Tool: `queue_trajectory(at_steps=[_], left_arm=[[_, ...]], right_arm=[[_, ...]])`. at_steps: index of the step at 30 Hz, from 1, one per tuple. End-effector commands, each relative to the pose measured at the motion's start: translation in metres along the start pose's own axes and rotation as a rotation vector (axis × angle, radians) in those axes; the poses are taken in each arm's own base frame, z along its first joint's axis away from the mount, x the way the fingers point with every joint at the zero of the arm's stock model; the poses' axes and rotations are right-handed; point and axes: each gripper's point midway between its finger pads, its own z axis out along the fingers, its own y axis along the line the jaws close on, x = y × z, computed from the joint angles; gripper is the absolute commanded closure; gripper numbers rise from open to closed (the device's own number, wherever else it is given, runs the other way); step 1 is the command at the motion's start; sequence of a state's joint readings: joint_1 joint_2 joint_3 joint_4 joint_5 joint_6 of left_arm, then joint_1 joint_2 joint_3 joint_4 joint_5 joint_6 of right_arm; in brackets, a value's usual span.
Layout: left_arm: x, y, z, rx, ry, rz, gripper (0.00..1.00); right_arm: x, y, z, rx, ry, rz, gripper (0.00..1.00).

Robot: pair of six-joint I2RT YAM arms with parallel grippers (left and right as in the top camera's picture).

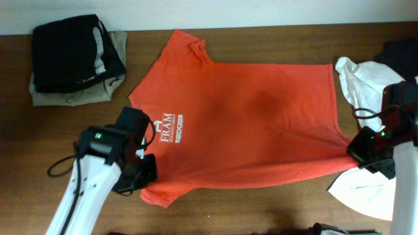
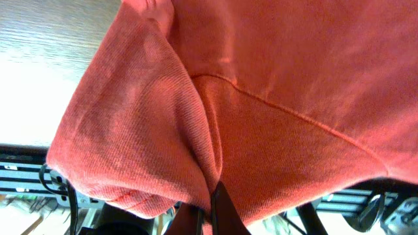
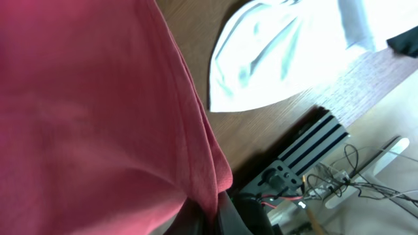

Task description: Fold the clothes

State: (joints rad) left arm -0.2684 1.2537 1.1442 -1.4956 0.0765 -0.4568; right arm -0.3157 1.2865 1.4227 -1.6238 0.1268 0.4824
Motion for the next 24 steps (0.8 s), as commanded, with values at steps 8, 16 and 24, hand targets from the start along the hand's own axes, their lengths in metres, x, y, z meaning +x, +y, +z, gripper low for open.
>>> queue_trajectory(at_steps=[8, 16, 24], left_arm=[[-0.05, -0.016, -0.002, 0.045, -0.194, -0.029, 0.83], [-0.055, -0.018, 0.038, -0.029, -0.024, 0.004, 0.01], [0.005, -0.037, 0.119, 0.142, 0.219, -0.05, 0.01]], right_arm=[[-0.014, 0.007, 0.019, -0.004, -0.032, 0.038, 0.96], [-0.009, 0.016, 0.062, -0.02, 0.008, 0.033, 0.96], [-0.014, 0.02, 0.062, -0.035, -0.011, 0.036, 0.94]])
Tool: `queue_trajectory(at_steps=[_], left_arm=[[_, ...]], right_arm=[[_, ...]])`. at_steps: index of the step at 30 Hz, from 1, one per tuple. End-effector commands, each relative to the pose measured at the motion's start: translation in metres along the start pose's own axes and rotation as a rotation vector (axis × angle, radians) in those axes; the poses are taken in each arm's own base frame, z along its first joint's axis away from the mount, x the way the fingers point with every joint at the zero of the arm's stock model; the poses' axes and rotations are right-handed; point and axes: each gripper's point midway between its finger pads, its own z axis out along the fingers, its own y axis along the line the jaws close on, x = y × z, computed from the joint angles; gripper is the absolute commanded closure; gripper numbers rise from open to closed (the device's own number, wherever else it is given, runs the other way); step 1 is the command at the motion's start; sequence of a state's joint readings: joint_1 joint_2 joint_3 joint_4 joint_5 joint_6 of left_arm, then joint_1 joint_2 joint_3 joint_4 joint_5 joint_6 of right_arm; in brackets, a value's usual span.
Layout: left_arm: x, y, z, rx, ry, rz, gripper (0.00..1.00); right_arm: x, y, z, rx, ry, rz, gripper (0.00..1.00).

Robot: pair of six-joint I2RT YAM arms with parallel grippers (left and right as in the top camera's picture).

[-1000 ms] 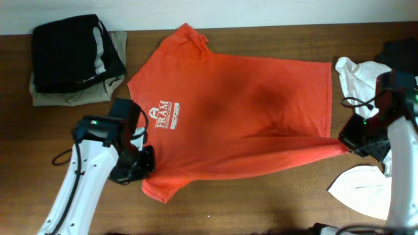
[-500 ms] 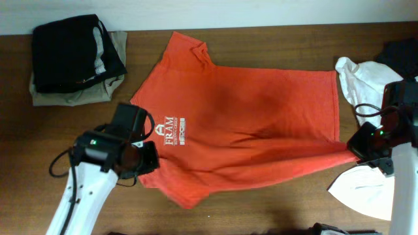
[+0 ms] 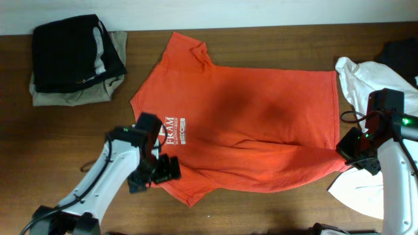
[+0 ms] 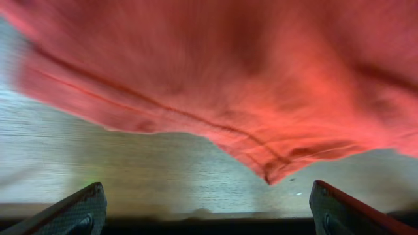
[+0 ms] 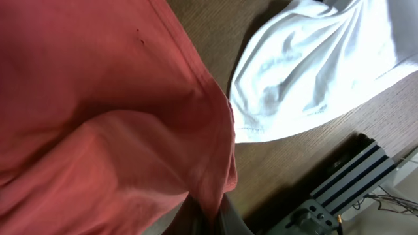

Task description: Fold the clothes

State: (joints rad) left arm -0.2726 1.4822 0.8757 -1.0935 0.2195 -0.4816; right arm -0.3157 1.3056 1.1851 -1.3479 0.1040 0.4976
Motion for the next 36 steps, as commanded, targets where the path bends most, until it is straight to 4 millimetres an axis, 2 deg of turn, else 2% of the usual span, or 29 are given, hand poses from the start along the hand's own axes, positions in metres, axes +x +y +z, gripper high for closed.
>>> queue_trajectory(at_steps=[1, 5, 11, 12, 13, 16, 18, 22, 25, 27, 30, 36], left_arm=[[0.021, -0.012, 0.023, 0.051, 0.066, -0.008, 0.01], [0.013, -0.022, 0.031, -0.015, -0.031, -0.042, 0.02], [0.009, -0.014, 0.054, -0.1, 0.007, -0.069, 0.07], [0.007, -0.015, 0.055, -0.097, 0.004, -0.059, 0.11], [0.005, -0.016, 0.056, -0.092, -0.003, -0.055, 0.21], [0.001, -0.019, 0.056, -0.08, -0.017, -0.044, 0.28], [0.0, -0.018, 0.056, -0.089, -0.022, -0.039, 0.43], [0.001, -0.017, 0.057, -0.088, -0.019, -0.022, 0.99], [0.001, -0.019, 0.053, -0.088, -0.016, 0.002, 0.99], [-0.007, -0.031, 0.033, -0.06, -0.053, 0.042, 0.99], [-0.038, -0.047, 0.001, -0.041, -0.22, 0.092, 0.99], [-0.085, -0.081, -0.018, 0.071, -0.435, 0.129, 0.99]], right_arm=[[-0.002, 0.002, 0.0, -0.02, -0.004, 0.019, 0.94], [-0.001, 0.005, -0.001, -0.033, 0.0, 0.019, 0.94], [-0.001, 0.005, -0.001, -0.033, 0.0, 0.019, 0.94], [-0.001, 0.005, -0.001, -0.033, 0.0, 0.019, 0.94], [-0.001, 0.005, -0.001, -0.033, 0.0, 0.019, 0.94], [-0.001, 0.005, -0.001, -0.033, 0.0, 0.019, 0.94], [-0.001, 0.005, -0.001, -0.033, 0.0, 0.019, 0.94], [-0.001, 0.005, -0.001, -0.033, 0.0, 0.019, 0.94], [-0.003, 0.006, -0.001, -0.038, -0.01, 0.021, 0.96], [-0.008, 0.008, -0.001, -0.048, -0.028, 0.023, 0.96], [-0.017, 0.017, -0.002, -0.088, -0.06, 0.03, 0.96], [-0.039, 0.033, -0.002, -0.158, -0.142, 0.036, 0.96]])
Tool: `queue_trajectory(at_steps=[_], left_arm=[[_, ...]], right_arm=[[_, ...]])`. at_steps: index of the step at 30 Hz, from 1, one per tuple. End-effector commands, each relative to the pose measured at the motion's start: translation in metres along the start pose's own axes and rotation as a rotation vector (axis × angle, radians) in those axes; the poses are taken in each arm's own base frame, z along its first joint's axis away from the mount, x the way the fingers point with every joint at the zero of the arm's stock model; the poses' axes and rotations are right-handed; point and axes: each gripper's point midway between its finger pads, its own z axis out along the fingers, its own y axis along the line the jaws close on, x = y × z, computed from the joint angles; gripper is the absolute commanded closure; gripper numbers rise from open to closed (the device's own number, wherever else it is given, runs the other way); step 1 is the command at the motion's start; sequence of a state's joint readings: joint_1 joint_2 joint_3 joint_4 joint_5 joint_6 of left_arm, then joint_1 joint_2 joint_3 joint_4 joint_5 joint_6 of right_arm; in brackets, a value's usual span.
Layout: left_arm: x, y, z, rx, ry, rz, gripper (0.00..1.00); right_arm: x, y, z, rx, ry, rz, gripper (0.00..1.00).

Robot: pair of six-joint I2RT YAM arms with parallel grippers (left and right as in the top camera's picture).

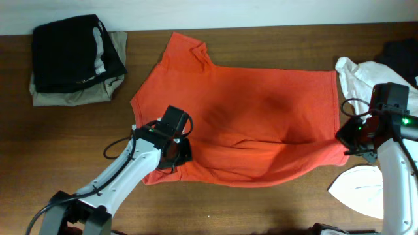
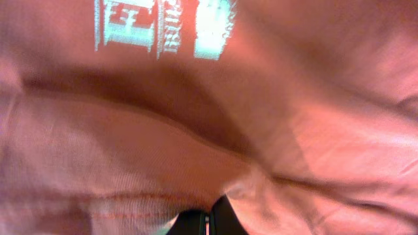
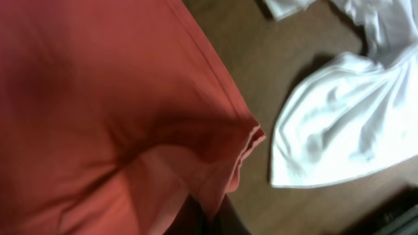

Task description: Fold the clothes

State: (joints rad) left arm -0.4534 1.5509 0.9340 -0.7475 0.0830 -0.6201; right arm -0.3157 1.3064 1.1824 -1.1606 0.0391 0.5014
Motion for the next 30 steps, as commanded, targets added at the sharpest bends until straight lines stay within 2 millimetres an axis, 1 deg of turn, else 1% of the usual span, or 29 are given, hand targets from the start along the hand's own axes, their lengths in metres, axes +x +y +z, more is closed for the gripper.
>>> queue_trajectory(at_steps=[1, 4, 7, 8, 11, 14, 16, 17, 21, 24, 25, 26, 27, 29, 30], left_arm=[[-0.038, -0.012, -0.009, 0.023, -0.175, 0.044, 0.99], [-0.068, -0.014, -0.017, 0.003, -0.316, 0.056, 0.99], [-0.084, -0.022, -0.023, 0.026, -0.392, 0.073, 0.99], [-0.09, -0.021, -0.025, 0.015, -0.42, 0.068, 0.99], [-0.105, -0.009, -0.032, -0.061, -0.506, 0.044, 0.99], [-0.111, -0.01, -0.033, -0.063, -0.531, 0.039, 0.99], [-0.113, -0.011, -0.025, -0.066, -0.526, 0.04, 0.99], [-0.114, -0.01, -0.016, -0.076, -0.518, 0.04, 0.99], [-0.115, 0.001, 0.011, -0.145, -0.492, 0.039, 0.99], [-0.121, 0.013, 0.013, -0.219, -0.525, 0.027, 0.99], [-0.124, 0.012, 0.012, -0.218, -0.54, 0.023, 0.99], [-0.128, 0.009, 0.011, -0.207, -0.556, 0.02, 0.96], [-0.132, 0.006, 0.009, -0.198, -0.573, 0.032, 0.95], [-0.145, -0.003, 0.001, -0.186, -0.633, 0.095, 0.95], [-0.152, -0.008, -0.004, -0.173, -0.668, 0.119, 0.88]], right_arm=[[-0.008, 0.004, 0.006, -0.016, -0.019, 0.019, 0.96], [-0.012, 0.007, 0.018, -0.006, 0.0, 0.018, 0.96], [-0.014, 0.009, 0.039, 0.017, 0.039, 0.016, 0.96], [-0.015, 0.009, 0.045, 0.023, 0.05, 0.016, 0.96], [-0.017, 0.011, 0.067, 0.044, 0.089, 0.015, 0.96], [-0.021, 0.015, 0.085, 0.05, 0.101, 0.014, 0.96], [-0.03, 0.02, 0.09, 0.033, 0.068, 0.015, 0.96], [-0.035, 0.022, 0.09, 0.023, 0.05, 0.016, 0.96], [-0.056, 0.031, 0.092, -0.007, -0.037, 0.02, 0.96], [-0.068, 0.031, 0.092, -0.001, -0.089, 0.023, 0.96], [-0.07, 0.032, 0.092, -0.005, -0.094, 0.023, 0.95], [-0.069, 0.032, 0.093, -0.002, -0.09, 0.023, 0.88], [-0.068, 0.031, 0.095, 0.002, -0.082, 0.022, 0.83], [-0.06, 0.027, 0.103, 0.025, -0.041, 0.019, 0.83], [-0.054, 0.024, 0.112, 0.045, -0.005, 0.017, 0.79]])
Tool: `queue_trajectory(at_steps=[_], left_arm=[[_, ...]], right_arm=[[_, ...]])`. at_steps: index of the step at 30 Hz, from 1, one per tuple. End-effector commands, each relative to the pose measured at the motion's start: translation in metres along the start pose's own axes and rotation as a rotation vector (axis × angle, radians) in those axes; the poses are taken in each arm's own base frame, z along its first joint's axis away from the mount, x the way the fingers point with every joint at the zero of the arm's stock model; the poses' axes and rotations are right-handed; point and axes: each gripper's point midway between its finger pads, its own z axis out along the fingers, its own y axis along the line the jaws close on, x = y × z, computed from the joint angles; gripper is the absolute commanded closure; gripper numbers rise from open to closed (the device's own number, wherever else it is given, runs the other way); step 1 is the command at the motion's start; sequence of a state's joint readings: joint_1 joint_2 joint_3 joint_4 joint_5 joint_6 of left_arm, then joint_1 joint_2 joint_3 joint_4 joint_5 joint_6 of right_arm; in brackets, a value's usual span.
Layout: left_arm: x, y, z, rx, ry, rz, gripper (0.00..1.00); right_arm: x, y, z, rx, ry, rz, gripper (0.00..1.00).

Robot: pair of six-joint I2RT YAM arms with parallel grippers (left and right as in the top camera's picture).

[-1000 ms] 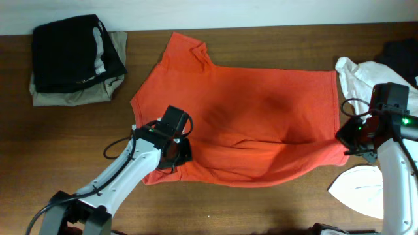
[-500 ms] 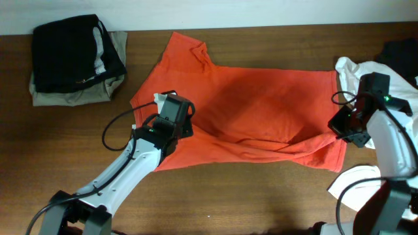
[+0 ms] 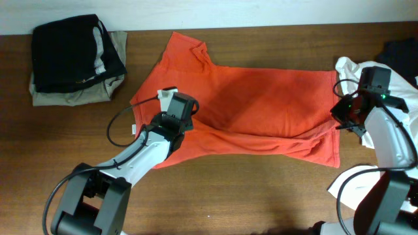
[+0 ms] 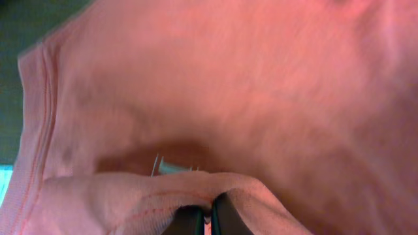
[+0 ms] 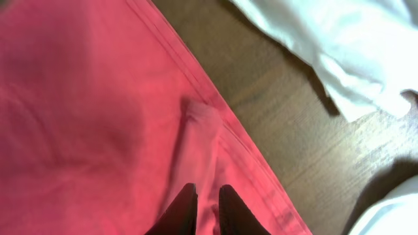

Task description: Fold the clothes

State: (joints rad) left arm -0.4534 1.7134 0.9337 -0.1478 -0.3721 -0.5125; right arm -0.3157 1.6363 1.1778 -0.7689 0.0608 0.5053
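The orange T-shirt (image 3: 261, 98) lies spread across the table with its near edge doubled back over its middle. My left gripper (image 3: 175, 112) rests on the shirt's left part, shut on a raised fold of orange cloth (image 4: 196, 189); in the left wrist view the gripper (image 4: 209, 219) pinches that hem. My right gripper (image 3: 345, 114) sits at the shirt's right edge. In the right wrist view it (image 5: 207, 205) is closed on a ridge of fabric (image 5: 199, 130) beside the hem. The white chest print is hidden under the fold.
A stack of folded black and khaki clothes (image 3: 75, 55) sits at the back left. A crumpled white garment (image 3: 356, 75) lies right of the shirt, close to my right arm, with another white piece (image 3: 356, 189) at the front right and dark cloth (image 3: 401, 52) at the far right.
Both grippers have moved away from the table's front, carrying the shirt's near edge farther over its body. The print by the left gripper is now covered.
At first both grippers held the flat shirt's near corners, left and right. Then the left gripper was open just off the cloth while the right kept its hold. Later the left was shut on fabric by the print. Now the near edge lies folded toward the middle.
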Motion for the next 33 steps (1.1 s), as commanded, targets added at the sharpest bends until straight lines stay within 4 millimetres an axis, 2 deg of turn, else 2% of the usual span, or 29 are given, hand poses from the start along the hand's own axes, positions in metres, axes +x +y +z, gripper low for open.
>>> queue_trajectory(at_steps=[1, 2, 3, 4, 6, 8, 9, 10, 11, 12, 14, 16, 18, 20, 21, 22, 23, 25, 26, 28, 33], left_arm=[[-0.021, -0.006, 0.001, 0.003, -0.086, 0.078, 0.77], [-0.024, -0.007, 0.001, 0.008, -0.096, 0.081, 0.53], [-0.026, -0.009, 0.0, 0.011, -0.106, 0.102, 0.25], [-0.027, -0.009, 0.0, 0.01, -0.109, 0.134, 0.03], [-0.024, -0.006, -0.002, -0.002, -0.087, 0.192, 0.01], [-0.017, 0.004, -0.016, -0.028, -0.02, 0.209, 0.01], [-0.011, 0.011, -0.027, -0.047, 0.03, 0.231, 0.02], [-0.004, 0.014, -0.034, -0.039, 0.071, 0.244, 0.11], [0.007, 0.011, -0.036, -0.003, 0.122, 0.253, 0.24], [0.026, 0.006, -0.037, 0.054, 0.209, 0.261, 0.33], [0.053, 0.003, -0.034, 0.109, 0.332, 0.262, 0.39], [0.066, 0.008, -0.03, 0.103, 0.391, 0.266, 0.45], [0.077, 0.014, -0.02, 0.09, 0.437, 0.263, 0.46], [0.082, 0.021, -0.011, 0.074, 0.46, 0.25, 0.55], [0.088, 0.028, -0.004, 0.058, 0.486, 0.238, 0.64], [0.103, 0.032, 0.004, 0.08, 0.556, 0.208, 0.76], [0.112, 0.036, 0.009, 0.074, 0.591, 0.198, 0.79], [0.116, 0.041, 0.012, 0.061, 0.611, 0.192, 0.83], [0.118, 0.047, 0.012, 0.048, 0.626, 0.183, 0.91], [0.12, 0.059, 0.01, 0.023, 0.656, 0.161, 0.98], [0.117, 0.107, 0.01, -0.089, 0.7, 0.01, 0.99]], right_arm=[[0.015, -0.012, 0.023, 0.068, 0.08, 0.007, 0.64], [0.02, -0.015, 0.029, 0.082, 0.107, 0.004, 0.58], [0.025, -0.017, 0.033, 0.095, 0.132, 0.002, 0.58], [0.03, -0.019, 0.036, 0.106, 0.154, 0.0, 0.58], [0.038, -0.02, 0.03, 0.1, 0.191, -0.01, 0.59], [0.045, -0.021, 0.016, 0.098, 0.228, -0.015, 0.59], [0.057, -0.017, 0.008, 0.056, 0.284, -0.079, 0.59], [0.065, -0.015, 0.007, 0.033, 0.323, -0.111, 0.59], [0.076, -0.014, 0.007, 0.02, 0.361, -0.146, 0.56], [0.085, -0.017, 0.009, 0.03, 0.394, -0.161, 0.56], [0.103, -0.026, 0.012, 0.05, 0.447, -0.16, 0.56], [0.114, -0.032, 0.015, 0.064, 0.474, -0.16, 0.56], [0.12, -0.036, 0.02, 0.071, 0.482, -0.161, 0.57], [0.121, -0.035, 0.025, 0.064, 0.469, -0.16, 0.6], [0.12, -0.035, 0.027, 0.061, 0.46, -0.161, 0.63], [0.121, -0.035, 0.031, 0.057, 0.453, -0.16, 0.64], [0.122, -0.035, 0.033, 0.059, 0.456, -0.159, 0.71], [0.121, -0.036, 0.035, 0.062, 0.455, -0.151, 0.82], [0.121, -0.036, 0.035, 0.062, 0.455, -0.151, 0.87], [0.121, -0.038, 0.035, 0.076, 0.453, -0.14, 0.96], [0.13, -0.05, 0.041, 0.13, 0.454, -0.091, 0.96]])
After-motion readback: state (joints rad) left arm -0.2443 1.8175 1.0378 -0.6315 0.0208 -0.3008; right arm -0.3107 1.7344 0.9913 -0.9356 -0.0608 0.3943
